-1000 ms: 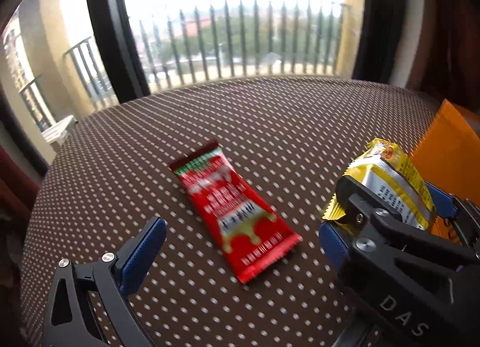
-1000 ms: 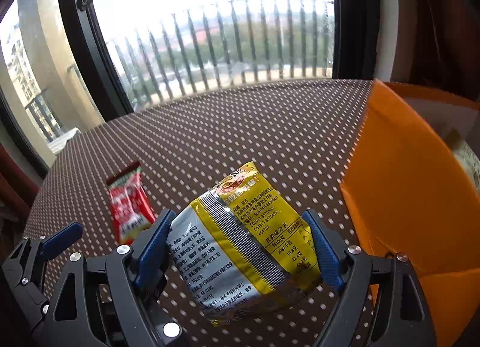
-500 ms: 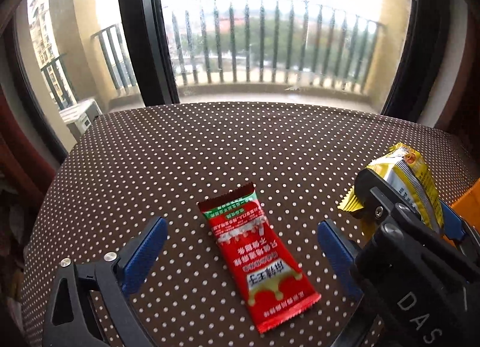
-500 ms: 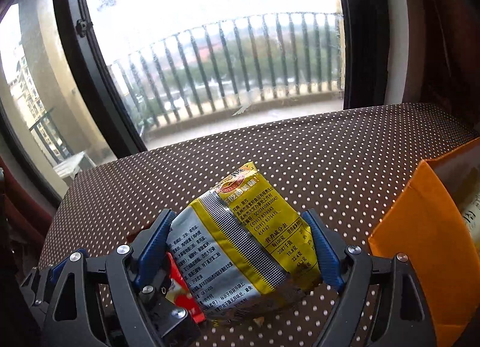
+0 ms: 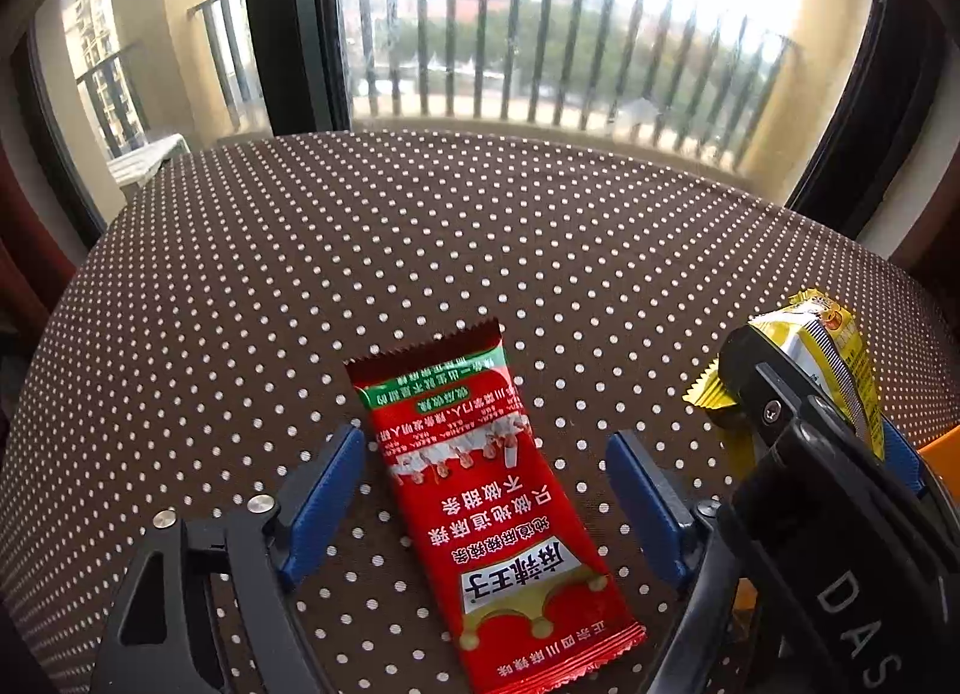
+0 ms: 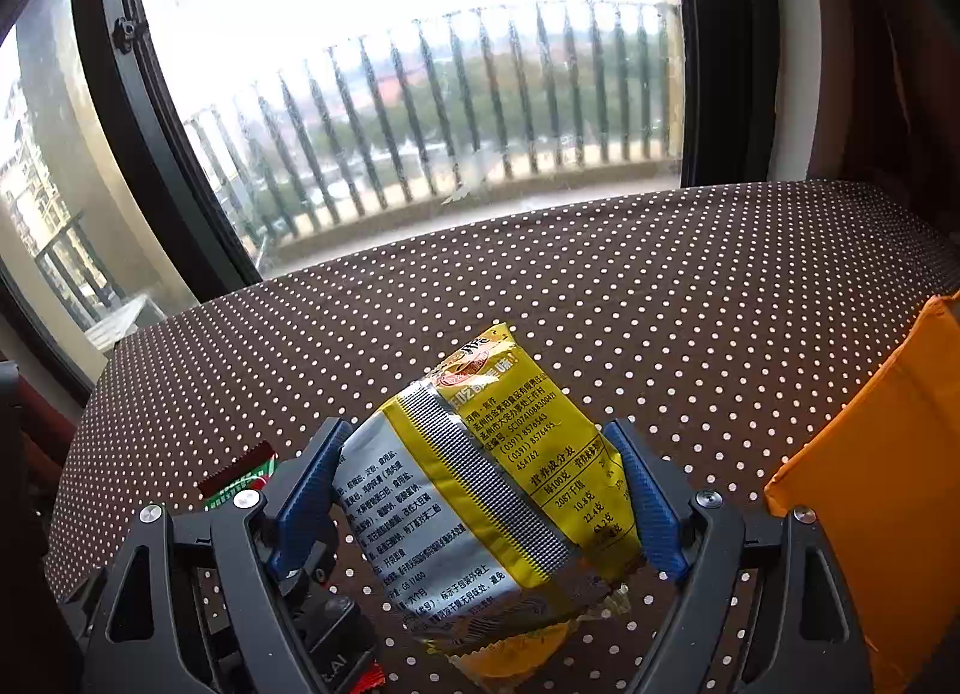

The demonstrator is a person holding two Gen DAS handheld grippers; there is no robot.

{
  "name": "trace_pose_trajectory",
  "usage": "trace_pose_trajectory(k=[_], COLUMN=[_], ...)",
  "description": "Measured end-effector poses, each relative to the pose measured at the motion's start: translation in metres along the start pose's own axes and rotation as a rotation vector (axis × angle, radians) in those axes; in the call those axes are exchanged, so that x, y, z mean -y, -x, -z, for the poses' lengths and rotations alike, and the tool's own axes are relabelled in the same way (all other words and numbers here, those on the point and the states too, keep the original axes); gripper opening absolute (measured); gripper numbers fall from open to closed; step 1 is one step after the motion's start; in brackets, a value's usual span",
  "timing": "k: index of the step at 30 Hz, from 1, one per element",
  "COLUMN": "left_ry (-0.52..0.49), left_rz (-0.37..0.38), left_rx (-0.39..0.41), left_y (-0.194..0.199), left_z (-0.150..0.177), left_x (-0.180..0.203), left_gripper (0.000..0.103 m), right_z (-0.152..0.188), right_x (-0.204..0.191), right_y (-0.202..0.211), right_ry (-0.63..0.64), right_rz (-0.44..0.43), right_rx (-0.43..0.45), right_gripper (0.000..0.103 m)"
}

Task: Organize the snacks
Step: 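Grasp the yellow-silver chip bag with the right tool while the left tool grasps the red candy bar, then lift and carry both held snacks over the orange box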

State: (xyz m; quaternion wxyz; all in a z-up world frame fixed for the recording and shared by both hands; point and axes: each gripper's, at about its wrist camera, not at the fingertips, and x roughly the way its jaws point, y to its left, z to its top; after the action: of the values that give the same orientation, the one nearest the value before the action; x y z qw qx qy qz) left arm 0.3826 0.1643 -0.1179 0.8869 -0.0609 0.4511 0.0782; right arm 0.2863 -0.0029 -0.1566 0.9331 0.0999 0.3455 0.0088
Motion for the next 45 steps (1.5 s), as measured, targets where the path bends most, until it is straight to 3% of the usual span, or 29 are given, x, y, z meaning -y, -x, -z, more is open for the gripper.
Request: trace_pose_trajectory(k=[9, 14, 20, 34, 45], left_ry=[-0.022, -0.034, -0.025, -0.073, -0.121], left_rz=[-0.044, -0.028, -0.03, -0.014, -0.006], left_rx=[0.029, 0.028, 0.031, 0.082, 0.185], left_y=[0.002, 0.009, 0.025, 0.073, 0.125], left_z=[0.018, 0.024, 0.038, 0.078, 0.102], left_x=[0.01, 0.01, 0.005, 0.008, 0.014], left_gripper=[0.07, 0.053, 0.044, 0.042, 0.042], right_z=[-0.001, -0.002, 0.002, 0.02, 0.028], right_x=[-0.001, -0.001, 0.0, 0.008, 0.004], right_y=[-0.002, -0.002, 0.01, 0.044, 0.079], right_ry=[0.025, 0.035, 0.055, 0.136, 0.201], right_rz=[0.003, -0.002, -0.01, -0.04, -0.067], right_rx=[-0.018, -0.019, -0.023, -0.028, -0.01], right_gripper=[0.086, 0.086, 0.086, 0.086, 0.086])
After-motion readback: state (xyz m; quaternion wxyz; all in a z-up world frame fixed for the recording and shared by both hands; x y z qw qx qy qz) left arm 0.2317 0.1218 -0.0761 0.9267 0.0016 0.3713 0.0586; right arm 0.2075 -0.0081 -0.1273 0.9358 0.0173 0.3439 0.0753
